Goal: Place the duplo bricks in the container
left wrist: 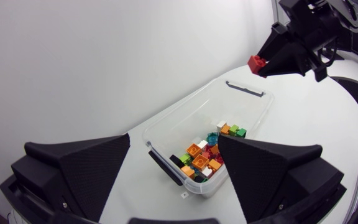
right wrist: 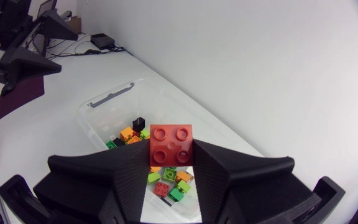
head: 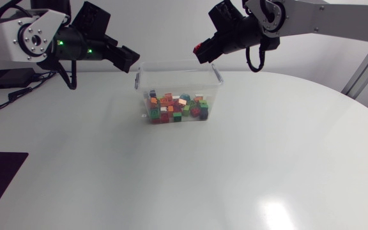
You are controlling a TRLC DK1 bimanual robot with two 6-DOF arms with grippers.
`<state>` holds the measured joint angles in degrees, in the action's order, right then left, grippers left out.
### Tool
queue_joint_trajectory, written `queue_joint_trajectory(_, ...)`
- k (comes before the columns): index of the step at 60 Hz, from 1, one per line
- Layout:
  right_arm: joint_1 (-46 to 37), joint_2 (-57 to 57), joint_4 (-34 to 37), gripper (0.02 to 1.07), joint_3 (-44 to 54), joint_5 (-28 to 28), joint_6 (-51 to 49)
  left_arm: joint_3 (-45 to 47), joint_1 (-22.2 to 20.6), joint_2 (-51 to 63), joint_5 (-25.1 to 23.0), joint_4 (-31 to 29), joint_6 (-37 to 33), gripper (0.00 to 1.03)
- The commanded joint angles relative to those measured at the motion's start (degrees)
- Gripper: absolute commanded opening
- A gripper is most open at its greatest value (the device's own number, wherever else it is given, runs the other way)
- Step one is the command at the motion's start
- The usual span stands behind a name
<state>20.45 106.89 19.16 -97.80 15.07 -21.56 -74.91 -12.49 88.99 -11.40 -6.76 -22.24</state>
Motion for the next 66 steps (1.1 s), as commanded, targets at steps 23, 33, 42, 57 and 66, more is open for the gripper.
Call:
queue_joint_trajectory(23,2.6,12.1,-7.3,0.39,-6.2,-1.4,1.4,11.0,0.9,-11.4,3.2,3.2,-0.5,0.98)
queue_joint_trajectory(33,5.0,15.5,-9.6,0.95,-8.9,-5.8,1.3,17.2,2.1,-17.4,3.2,5.9,-1.8,0.98)
queue_joint_trajectory(42,5.7,13.8,-10.3,1.03,-7.4,-8.4,0.4,21.7,3.8,-22.9,3.2,7.5,-2.1,0.98)
queue_joint_trajectory(57,3.6,3.7,-13.2,1.03,1.4,-11.9,-0.6,28.9,6.8,-31.9,3.5,10.9,-1.9,0.98)
queue_joint_trajectory(66,2.0,-4.6,-15.6,1.03,9.0,-14.8,-0.4,33.7,7.8,-36.4,3.7,13.6,-1.8,0.98)
